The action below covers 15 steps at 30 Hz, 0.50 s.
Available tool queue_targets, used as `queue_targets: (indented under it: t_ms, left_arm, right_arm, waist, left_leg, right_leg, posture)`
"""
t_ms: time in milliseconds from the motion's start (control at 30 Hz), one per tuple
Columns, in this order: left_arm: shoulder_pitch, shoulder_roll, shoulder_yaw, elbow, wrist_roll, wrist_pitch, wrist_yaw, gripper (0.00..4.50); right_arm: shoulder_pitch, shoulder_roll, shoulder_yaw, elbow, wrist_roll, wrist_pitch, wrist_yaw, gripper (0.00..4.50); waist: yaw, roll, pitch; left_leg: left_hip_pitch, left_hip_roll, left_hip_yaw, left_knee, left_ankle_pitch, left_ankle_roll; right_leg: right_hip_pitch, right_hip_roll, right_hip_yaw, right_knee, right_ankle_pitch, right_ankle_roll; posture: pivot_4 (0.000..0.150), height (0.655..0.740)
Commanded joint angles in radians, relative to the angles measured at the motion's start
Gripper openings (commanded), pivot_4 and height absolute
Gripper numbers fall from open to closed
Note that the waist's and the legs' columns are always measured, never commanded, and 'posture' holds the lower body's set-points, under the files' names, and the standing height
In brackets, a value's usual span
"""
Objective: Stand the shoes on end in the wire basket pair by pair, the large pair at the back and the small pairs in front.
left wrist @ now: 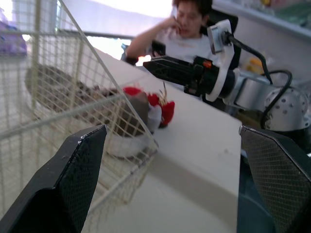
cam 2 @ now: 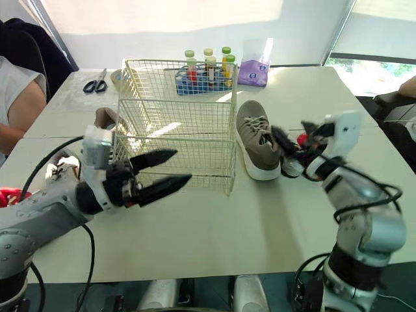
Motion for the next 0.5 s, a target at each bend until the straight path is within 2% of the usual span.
queue_targets:
  t_ms: [33, 200, 400, 500]
  left_arm:
    - [0.009, 0.020, -0.009, -0.036, 0.011, -0.008, -0.042, 4.50]
    - [0.030, 0.051, -0.019, -0.050, 0.024, -0.007, -0.078, 4.50]
    - [0.054, 0.038, -0.039, -0.062, 0.081, -0.022, -0.072, 4.50]
    - [0.056, 0.034, -0.043, -0.058, 0.114, -0.028, -0.074, 4.50]
  right_arm:
    - [0.033, 0.027, 0.052, -0.055, 0.004, -0.052, -0.048, 4.42]
    - [0.079, 0.041, 0.138, 0.016, -0.022, -0.123, -0.083, 4.42]
    - [0.024, 0.010, 0.194, 0.240, -0.113, -0.278, -0.120, 4.42]
    - [0.017, 0.001, 0.223, 0.289, -0.129, -0.308, -0.121, 4.42]
  waist:
    - [0.001, 0.001, 0.000]
    - [0.006, 0.001, 0.000]
    - [0.006, 0.000, 0.000]
    - [0.007, 0.001, 0.000]
  left_leg:
    - [0.000, 0.000, 0.000, 0.000, 0.000, 0.000]
    - [0.000, 0.000, -0.001, 0.001, 0.000, -0.001]
    - [-0.001, -0.001, 0.000, 0.001, 0.000, 0.000]
    - [-0.001, -0.001, 0.000, 0.001, 0.000, 0.000]
  right_leg:
    - [0.000, 0.000, 0.000, 0.000, 0.000, 0.000]
    - [0.000, 0.000, 0.000, -0.002, 0.000, -0.001]
    - [0.000, -0.001, 0.001, -0.002, 0.000, -0.001]
    - [0.000, -0.001, 0.001, -0.002, 0.000, -0.001]
  posture:
    - [0.150, 0.7400]
    - [0.150, 0.7400]
    - [0.150, 0.7400]
    - [0.150, 0.7400]
